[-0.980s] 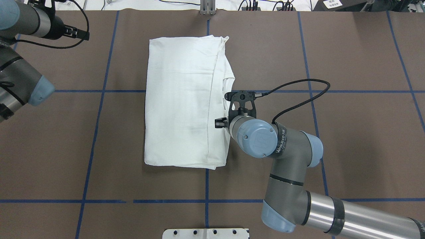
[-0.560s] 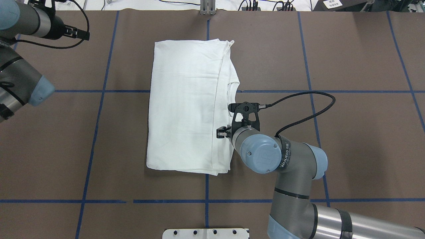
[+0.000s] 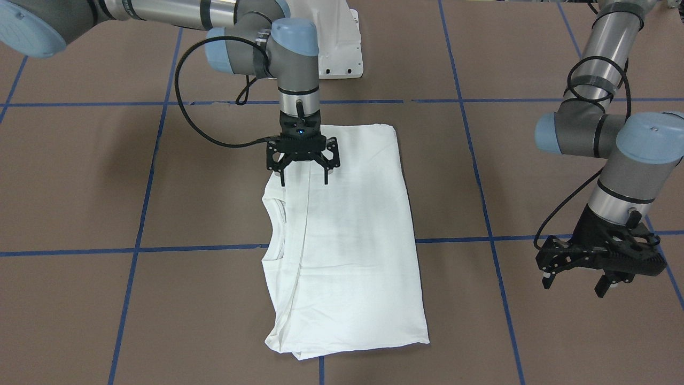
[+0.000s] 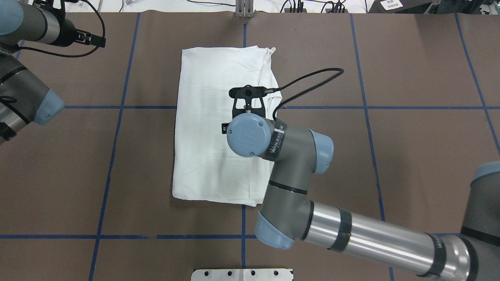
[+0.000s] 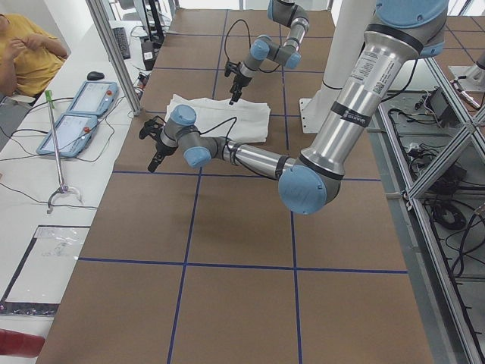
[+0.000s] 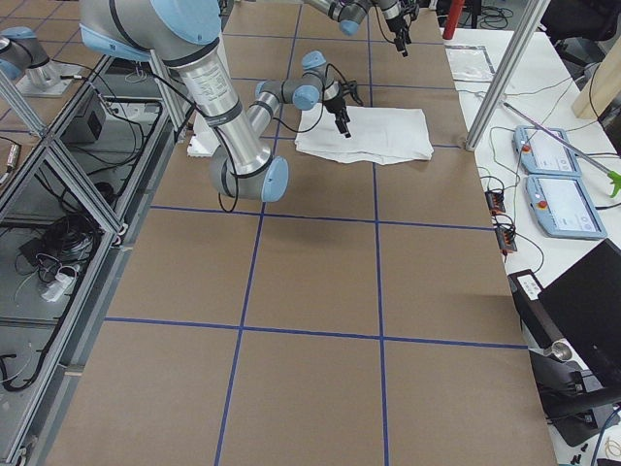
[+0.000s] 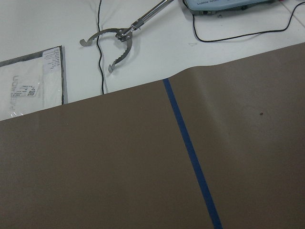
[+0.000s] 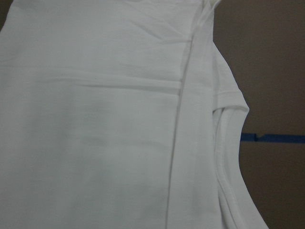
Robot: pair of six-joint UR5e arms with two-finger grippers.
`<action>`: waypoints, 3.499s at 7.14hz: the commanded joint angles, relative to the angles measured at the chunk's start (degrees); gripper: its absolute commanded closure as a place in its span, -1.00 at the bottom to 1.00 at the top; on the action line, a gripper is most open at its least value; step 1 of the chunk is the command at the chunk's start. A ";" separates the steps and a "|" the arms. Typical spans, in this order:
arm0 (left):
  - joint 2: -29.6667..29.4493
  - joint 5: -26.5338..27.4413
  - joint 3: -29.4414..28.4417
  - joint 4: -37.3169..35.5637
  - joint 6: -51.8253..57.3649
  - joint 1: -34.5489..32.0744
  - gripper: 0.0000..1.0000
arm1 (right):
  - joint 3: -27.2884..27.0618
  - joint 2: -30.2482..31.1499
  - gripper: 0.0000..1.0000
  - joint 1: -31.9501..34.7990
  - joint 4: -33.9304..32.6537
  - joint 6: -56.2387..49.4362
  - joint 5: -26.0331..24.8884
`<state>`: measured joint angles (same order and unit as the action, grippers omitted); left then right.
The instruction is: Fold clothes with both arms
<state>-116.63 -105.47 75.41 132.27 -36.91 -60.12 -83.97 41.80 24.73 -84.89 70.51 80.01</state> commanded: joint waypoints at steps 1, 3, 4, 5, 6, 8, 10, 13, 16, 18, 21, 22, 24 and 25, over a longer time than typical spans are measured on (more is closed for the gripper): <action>0.09 0.00 0.00 0.00 -0.09 0.00 -1.00 | 16.32 -11.01 -1.00 4.61 -0.10 -2.30 2.08; 0.09 0.00 0.00 0.00 -0.09 0.00 -1.00 | 20.15 -11.39 -1.00 5.67 -0.18 -5.63 1.91; 0.09 0.00 0.00 0.00 -0.09 0.00 -1.00 | 20.24 -11.05 -1.00 5.85 -0.53 -9.21 1.91; 0.09 0.00 0.09 0.00 -0.09 0.00 -1.00 | 20.51 -10.26 -1.00 5.77 -0.62 -10.64 1.91; 0.09 0.00 0.09 0.00 -0.35 0.00 -1.00 | 20.51 -9.29 -1.00 5.77 -0.71 -10.66 1.91; 0.09 0.00 0.26 0.00 -0.88 0.00 -1.00 | 20.51 -8.23 -1.00 5.68 -0.80 -10.66 1.91; 0.00 0.00 0.17 0.00 -1.32 0.09 -1.00 | 20.51 -8.06 -1.00 5.68 -0.89 -10.74 1.91; 0.09 0.00 0.26 0.00 -2.55 0.09 -1.00 | 20.16 -7.79 -1.00 5.76 -4.40 -13.72 1.82; 0.09 0.00 0.17 0.00 -2.55 0.26 -1.00 | 17.36 -7.18 -1.00 7.25 -9.57 -18.46 1.91; 0.18 -0.09 0.26 0.35 -3.51 0.26 -1.00 | 12.36 -2.02 -1.00 8.13 -10.03 -20.31 1.73; 0.53 0.00 0.26 1.32 -3.52 0.35 -1.00 | 3.14 5.90 -1.00 9.46 -9.33 -24.54 1.91; 0.53 -0.09 0.18 1.32 -3.52 0.35 -1.00 | 1.72 4.96 -1.00 9.37 -9.15 -23.24 2.26; 0.53 -0.09 0.26 1.32 -3.52 0.35 -1.00 | 4.05 -1.42 -1.00 8.15 -8.62 -13.77 3.75; 0.53 -0.09 0.26 1.32 -3.52 0.35 -1.00 | 10.86 -6.60 -1.00 7.79 -8.01 -10.43 3.58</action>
<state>-116.10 -105.55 75.64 133.59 -40.43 -59.77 -78.99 40.66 33.10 -93.48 55.66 83.50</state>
